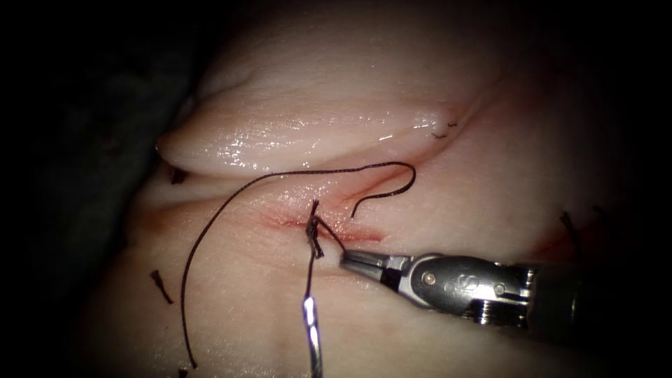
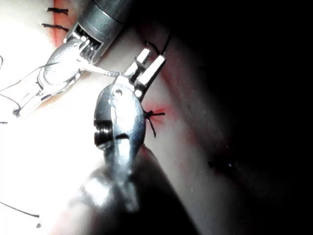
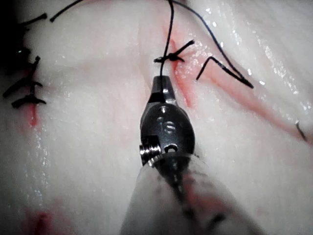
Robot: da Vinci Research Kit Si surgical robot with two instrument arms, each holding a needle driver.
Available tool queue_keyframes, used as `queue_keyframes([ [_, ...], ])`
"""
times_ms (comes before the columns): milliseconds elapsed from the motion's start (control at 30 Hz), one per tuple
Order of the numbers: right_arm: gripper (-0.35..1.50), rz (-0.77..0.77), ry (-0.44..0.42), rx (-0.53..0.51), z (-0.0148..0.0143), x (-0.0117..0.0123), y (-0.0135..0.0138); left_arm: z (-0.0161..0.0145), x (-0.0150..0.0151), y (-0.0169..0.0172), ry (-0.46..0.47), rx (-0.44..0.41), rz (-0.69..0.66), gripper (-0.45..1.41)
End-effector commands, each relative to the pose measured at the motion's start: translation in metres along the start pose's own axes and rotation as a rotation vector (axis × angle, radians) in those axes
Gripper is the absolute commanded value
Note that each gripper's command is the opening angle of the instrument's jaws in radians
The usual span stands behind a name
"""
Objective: Wound Closure
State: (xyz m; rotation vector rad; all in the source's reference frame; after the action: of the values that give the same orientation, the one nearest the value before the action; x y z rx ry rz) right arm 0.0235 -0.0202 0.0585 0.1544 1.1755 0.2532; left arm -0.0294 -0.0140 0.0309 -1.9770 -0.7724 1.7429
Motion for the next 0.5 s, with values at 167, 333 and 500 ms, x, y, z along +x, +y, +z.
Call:
queue_keyframes([
  [167,-0.35,0.008,0.003,0.039,0.0000,0.0019,-0.0027,-0.0011,-0.0011,-0.0014,-0.026,0.073,0.009,-0.45],
  [333,-0.35,0.013,-0.012,0.070,-0.0002,0.0039,-0.0050,-0.0025,-0.0020,-0.0019,-0.043,0.154,0.034,-0.45],
  [500,-0.35,0.013,-0.008,0.100,-0.0007,0.0061,-0.0077,-0.0040,-0.0036,-0.0016,-0.032,0.238,0.071,-0.45],
])
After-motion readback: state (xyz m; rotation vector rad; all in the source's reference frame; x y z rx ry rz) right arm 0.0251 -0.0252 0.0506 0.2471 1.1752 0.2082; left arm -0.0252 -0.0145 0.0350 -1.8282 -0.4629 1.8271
